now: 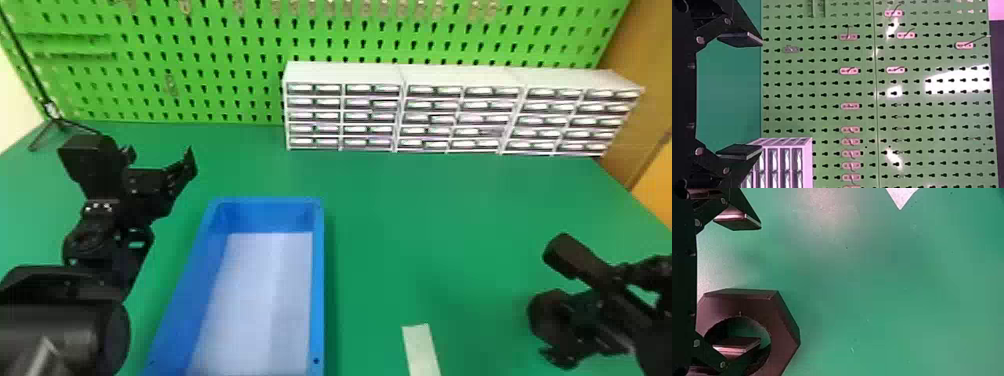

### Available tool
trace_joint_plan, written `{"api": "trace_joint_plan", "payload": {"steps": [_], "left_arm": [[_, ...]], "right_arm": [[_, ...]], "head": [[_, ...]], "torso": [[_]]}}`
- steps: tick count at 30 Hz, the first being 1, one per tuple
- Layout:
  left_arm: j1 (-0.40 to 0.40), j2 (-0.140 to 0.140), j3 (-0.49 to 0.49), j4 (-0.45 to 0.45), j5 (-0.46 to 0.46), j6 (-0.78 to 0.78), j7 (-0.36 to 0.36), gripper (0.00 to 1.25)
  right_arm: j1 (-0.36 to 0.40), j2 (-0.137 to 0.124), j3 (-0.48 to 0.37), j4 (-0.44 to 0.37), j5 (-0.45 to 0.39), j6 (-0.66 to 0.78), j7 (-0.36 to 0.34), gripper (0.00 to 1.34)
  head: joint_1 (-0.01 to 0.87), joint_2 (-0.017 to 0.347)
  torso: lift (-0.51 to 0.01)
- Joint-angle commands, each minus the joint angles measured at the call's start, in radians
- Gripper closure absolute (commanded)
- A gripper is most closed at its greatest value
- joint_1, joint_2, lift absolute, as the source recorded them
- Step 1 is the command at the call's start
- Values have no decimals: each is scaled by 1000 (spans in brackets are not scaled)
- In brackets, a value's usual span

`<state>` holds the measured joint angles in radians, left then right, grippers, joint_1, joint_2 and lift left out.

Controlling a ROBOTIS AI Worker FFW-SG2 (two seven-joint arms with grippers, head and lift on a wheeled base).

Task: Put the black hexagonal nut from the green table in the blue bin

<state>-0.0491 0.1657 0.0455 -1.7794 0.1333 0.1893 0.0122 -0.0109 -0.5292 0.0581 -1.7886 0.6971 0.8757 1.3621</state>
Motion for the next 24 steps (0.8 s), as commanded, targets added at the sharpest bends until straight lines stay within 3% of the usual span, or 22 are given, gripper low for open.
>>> {"api": "trace_joint_plan", "payload": {"steps": [1, 7, 24], "left_arm": [[0, 0, -3, 0, 2, -1, 0, 309], [0, -2, -4, 0, 2, -1, 2, 309], [3, 0, -1, 0, 2, -1, 2, 312]], "right_arm": [[-1, 9, 0, 18, 16, -6, 0, 257], [-3, 25, 6, 32, 27, -9, 0, 326], [-14, 23, 5, 23, 41, -3, -1, 901]], "head": [[686, 28], [686, 28], [686, 28]], "torso": [[-96], [-96], [-96]]}}
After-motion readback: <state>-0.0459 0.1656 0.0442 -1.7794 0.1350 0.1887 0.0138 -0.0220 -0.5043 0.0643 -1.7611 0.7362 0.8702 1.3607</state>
